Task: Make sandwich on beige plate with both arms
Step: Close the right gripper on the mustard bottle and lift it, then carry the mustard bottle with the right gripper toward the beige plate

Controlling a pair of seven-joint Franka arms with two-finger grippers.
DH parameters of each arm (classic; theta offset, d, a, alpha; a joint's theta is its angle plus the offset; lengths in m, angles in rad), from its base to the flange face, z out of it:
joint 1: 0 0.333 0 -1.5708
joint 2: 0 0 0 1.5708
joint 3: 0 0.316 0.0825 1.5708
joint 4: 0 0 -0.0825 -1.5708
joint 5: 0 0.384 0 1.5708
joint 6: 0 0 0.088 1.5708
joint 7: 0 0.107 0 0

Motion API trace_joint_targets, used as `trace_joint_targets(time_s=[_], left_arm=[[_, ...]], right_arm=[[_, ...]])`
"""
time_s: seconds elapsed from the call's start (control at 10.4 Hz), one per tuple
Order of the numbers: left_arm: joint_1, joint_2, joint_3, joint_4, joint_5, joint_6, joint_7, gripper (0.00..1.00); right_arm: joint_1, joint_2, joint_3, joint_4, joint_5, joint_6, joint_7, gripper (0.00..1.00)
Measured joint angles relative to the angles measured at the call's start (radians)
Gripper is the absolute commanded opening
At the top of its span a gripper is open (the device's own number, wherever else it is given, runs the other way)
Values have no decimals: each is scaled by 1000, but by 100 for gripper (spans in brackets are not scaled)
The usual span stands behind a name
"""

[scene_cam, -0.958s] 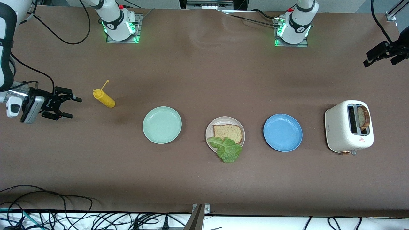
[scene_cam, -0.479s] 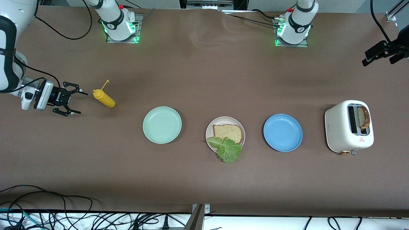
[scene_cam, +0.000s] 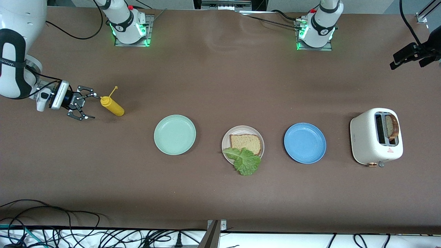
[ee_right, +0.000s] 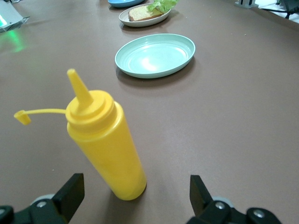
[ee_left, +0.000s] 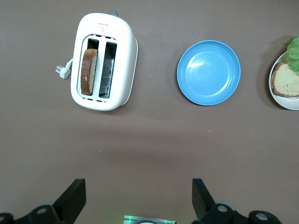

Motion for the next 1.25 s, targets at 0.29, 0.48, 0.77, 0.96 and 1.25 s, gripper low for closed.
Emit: trace_joint_targets(time_s=[0.29,0.48,0.77,0.96,1.25], left_arm=[[0,0,-2,0,0,-6,0,100],[0,0,-3,0,0,-26,0,100],[-3,0,-6,0,0,-47,0,100],[-4,0,-8,0,0,-49,0,100],[-5,18,-15,4,0,-49,0,100]], right_arm=[[-2,23,54,-22,70,-1,-37,100],[-2,39,93,-28,107,-1,-37,100],[-2,65,131,-43,147,2,-37,28],[-3,69,132,-45,151,9,-37,6],[-2,65,150,-20,168,50,-36,0]])
